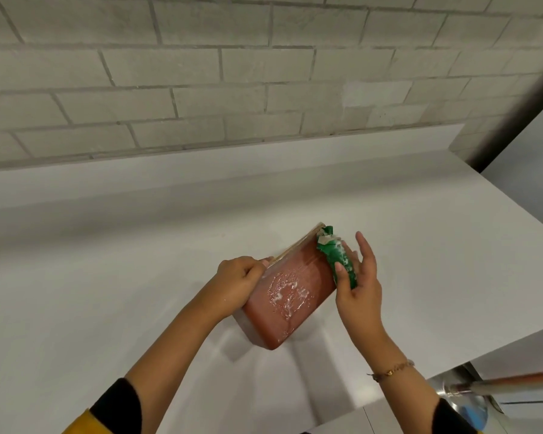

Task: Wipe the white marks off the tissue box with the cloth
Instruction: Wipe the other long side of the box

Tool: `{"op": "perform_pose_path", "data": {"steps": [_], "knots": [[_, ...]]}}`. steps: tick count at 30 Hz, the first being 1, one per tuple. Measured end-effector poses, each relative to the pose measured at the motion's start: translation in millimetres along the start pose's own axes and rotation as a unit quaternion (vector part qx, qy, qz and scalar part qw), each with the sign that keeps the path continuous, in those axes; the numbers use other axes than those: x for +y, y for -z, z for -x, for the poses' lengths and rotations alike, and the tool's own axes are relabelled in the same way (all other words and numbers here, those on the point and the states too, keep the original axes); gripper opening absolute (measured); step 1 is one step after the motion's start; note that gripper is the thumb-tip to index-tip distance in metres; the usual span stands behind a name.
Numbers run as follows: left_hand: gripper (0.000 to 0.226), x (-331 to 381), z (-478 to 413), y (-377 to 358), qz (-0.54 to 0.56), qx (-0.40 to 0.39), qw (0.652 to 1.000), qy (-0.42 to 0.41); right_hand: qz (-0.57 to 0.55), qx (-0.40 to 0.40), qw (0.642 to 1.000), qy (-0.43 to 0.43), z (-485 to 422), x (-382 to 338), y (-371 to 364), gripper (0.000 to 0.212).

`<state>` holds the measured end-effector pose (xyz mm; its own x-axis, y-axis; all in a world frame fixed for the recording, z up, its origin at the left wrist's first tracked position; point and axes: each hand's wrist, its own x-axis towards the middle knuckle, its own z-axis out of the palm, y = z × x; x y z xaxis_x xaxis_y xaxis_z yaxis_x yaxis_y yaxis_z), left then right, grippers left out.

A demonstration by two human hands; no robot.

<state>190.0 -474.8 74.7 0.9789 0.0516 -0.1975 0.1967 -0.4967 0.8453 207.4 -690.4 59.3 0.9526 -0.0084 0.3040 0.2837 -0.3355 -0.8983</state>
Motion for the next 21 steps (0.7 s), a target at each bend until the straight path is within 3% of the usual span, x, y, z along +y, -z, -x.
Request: {"op": "perform_pose_path", "data": {"steps": [3, 9, 21], "knots": [[0.041, 0.7, 2.5, -0.8, -0.013, 0.000, 1.000, -0.014, 0.045, -0.011, 0.998, 0.033, 8.4, 3.5, -10.8, 0.052], [0.040, 1.2, 3.0, -0.9, -0.034, 0.005, 0.999, -0.029, 0.027, -0.071, 0.993, 0.086, 40.2, -6.0, -32.8, 0.044], [0.040, -5.5, 1.3, -1.3, -0.005, 0.007, 1.000, -0.018, -0.022, -0.140, 0.989, 0.050, 41.7, -12.7, -28.9, 0.044]]}}
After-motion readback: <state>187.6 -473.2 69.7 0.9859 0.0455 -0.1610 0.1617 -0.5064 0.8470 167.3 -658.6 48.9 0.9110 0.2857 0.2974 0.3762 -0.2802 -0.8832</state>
